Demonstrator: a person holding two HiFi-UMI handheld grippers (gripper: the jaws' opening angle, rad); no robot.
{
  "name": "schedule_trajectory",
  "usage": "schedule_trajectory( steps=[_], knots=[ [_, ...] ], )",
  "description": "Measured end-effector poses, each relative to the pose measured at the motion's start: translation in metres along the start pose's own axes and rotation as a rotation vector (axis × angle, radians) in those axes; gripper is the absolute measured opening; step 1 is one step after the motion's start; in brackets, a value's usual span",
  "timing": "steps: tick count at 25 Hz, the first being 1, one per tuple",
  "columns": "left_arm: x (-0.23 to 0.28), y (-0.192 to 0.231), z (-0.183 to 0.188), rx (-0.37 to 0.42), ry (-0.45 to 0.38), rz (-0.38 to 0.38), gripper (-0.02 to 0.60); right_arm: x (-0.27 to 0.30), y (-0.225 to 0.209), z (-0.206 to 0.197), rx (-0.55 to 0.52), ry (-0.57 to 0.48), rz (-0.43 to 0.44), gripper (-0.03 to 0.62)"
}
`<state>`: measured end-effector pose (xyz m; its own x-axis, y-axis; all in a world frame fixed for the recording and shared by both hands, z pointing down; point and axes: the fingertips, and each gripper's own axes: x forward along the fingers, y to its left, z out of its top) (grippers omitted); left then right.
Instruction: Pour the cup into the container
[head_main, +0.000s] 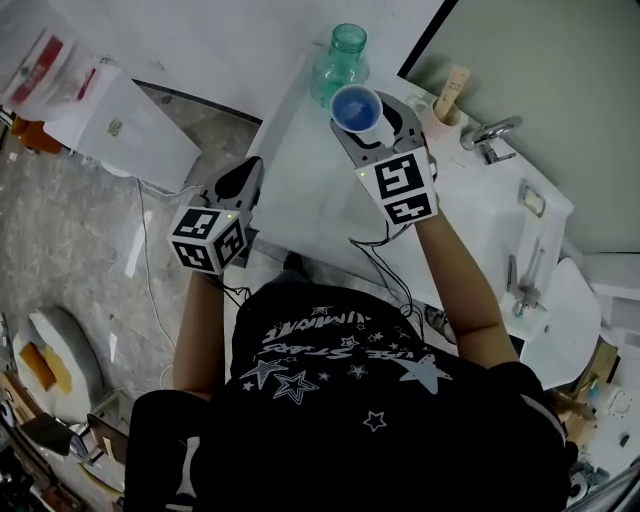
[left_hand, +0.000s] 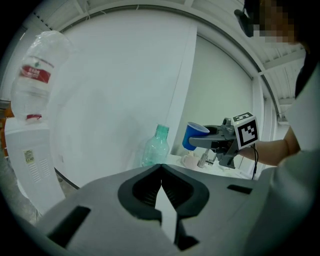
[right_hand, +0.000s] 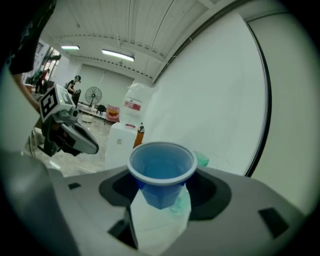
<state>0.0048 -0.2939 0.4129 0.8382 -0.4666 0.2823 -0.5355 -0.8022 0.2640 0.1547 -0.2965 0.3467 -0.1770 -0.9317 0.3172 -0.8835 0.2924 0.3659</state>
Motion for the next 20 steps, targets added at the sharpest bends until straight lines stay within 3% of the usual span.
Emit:
schedule_trajectory(
  steps=[9, 20],
  knots=[
    [-0.030, -0.009, -0.040, -0.031, 0.041, 0.057, 0.012, -0.011, 0.089, -0.052, 0.147, -0.050, 0.272, 0.282],
    [-0.065, -0.033, -0.082, -0.035, 0.090, 0.133, 0.012, -0.025, 0.154, -0.101, 0.210, -0.034, 0.414, 0.282]
  ],
)
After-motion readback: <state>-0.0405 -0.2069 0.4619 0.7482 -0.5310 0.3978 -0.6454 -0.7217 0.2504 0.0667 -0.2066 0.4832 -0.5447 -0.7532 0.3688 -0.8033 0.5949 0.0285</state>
